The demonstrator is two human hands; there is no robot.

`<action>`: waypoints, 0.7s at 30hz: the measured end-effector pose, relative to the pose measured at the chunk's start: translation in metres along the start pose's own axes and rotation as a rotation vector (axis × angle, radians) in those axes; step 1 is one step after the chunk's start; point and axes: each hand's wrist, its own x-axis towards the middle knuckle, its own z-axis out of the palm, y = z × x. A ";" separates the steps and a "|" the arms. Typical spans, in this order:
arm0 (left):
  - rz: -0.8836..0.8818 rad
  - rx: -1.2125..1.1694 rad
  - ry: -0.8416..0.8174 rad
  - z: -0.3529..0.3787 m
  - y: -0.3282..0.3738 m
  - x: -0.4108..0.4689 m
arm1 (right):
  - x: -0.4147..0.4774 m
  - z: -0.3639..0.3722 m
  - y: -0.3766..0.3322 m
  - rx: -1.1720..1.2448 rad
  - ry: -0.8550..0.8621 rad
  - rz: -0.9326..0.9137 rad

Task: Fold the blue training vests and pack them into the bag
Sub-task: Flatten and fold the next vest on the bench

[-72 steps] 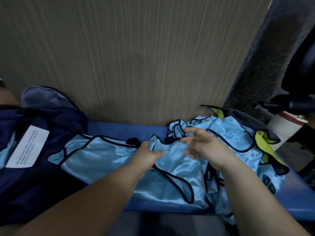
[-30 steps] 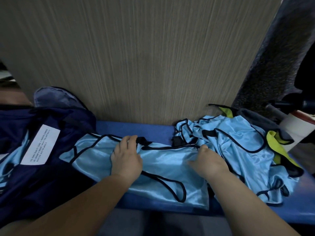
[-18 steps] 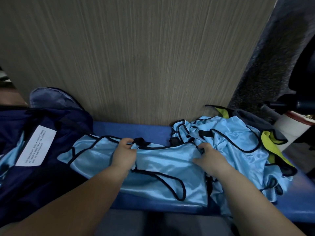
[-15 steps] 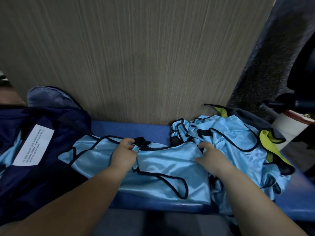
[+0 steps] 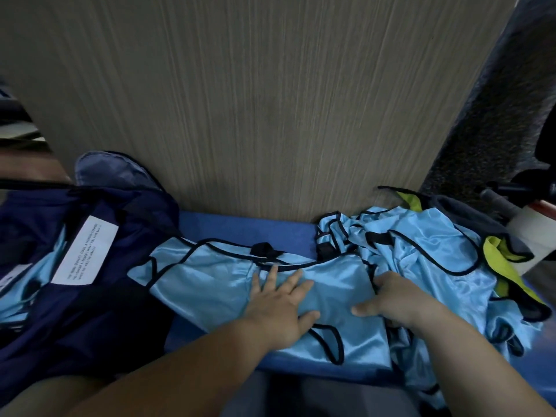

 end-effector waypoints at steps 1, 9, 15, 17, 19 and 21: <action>-0.005 0.007 -0.021 -0.001 -0.002 0.001 | -0.003 0.002 0.000 0.014 -0.053 0.002; 0.006 -0.113 0.069 -0.003 -0.006 -0.001 | -0.018 0.000 -0.005 0.351 -0.108 -0.166; 0.088 -0.172 0.078 -0.014 0.014 -0.005 | -0.022 -0.034 -0.006 0.950 -0.041 -0.133; 0.165 -0.156 0.004 -0.015 0.022 -0.005 | -0.021 -0.049 -0.001 1.075 0.037 -0.144; 0.256 -0.177 -0.067 -0.012 0.027 -0.004 | -0.018 -0.061 0.007 1.105 0.071 -0.177; 0.303 -0.205 -0.090 -0.010 0.028 -0.003 | -0.015 -0.068 0.014 1.116 0.092 -0.167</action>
